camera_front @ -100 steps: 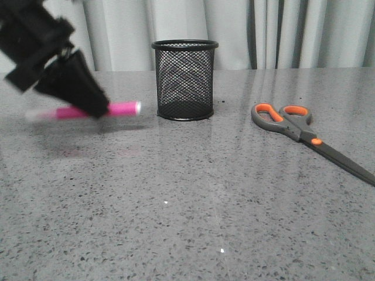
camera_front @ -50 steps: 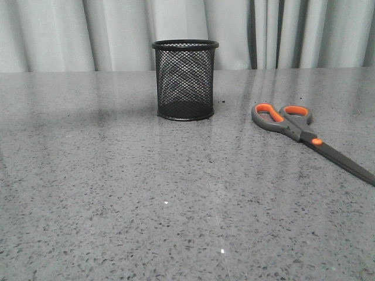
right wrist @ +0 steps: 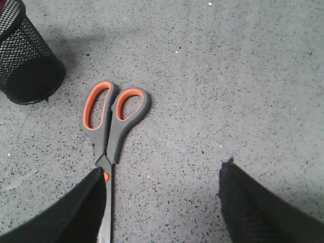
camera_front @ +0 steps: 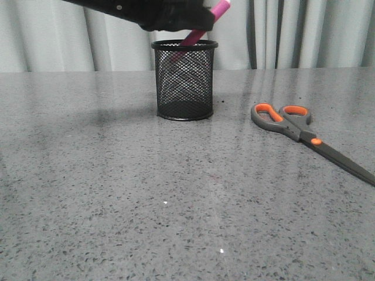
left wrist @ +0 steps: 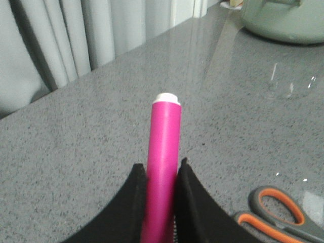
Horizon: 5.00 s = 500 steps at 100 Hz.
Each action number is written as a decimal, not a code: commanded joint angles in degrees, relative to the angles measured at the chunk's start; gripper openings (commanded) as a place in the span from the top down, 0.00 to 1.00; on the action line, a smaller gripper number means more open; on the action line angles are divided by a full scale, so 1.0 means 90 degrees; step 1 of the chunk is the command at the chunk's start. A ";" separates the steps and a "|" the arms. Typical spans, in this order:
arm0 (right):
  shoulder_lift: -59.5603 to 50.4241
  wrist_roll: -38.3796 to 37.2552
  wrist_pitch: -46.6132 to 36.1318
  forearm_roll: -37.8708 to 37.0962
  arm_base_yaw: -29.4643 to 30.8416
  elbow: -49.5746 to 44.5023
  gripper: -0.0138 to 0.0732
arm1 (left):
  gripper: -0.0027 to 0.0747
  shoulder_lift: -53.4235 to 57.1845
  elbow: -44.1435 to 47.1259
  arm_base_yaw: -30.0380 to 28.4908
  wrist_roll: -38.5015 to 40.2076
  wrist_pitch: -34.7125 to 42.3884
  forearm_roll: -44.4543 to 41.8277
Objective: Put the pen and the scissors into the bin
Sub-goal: 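Lower the highlighter into the holder, open and withdraw the left gripper, then move the right gripper down onto the scissors handle and close, then lift the scissors and carry them over the mesh holder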
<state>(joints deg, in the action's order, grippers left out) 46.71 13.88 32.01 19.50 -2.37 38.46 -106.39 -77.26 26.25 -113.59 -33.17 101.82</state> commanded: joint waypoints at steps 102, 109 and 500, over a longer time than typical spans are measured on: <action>0.0010 0.0109 -0.0407 0.0062 -0.0019 0.0243 0.34 | 0.99 0.3414 0.0347 -0.1544 0.2393 -0.0789 -0.2730; 0.0010 0.0142 -0.0380 0.0062 -0.0065 0.0324 0.34 | 0.99 0.3844 0.0907 -0.1573 0.2393 -0.0185 -0.2675; 0.4798 -0.0855 -0.7173 -0.0875 -0.3314 0.2971 0.93 | 0.99 0.5940 0.4159 -0.1573 0.2380 0.1770 -0.1842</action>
<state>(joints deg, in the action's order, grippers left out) 90.77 6.06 -27.58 11.93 -31.98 62.80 -53.76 -38.24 12.24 -92.75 -17.24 83.24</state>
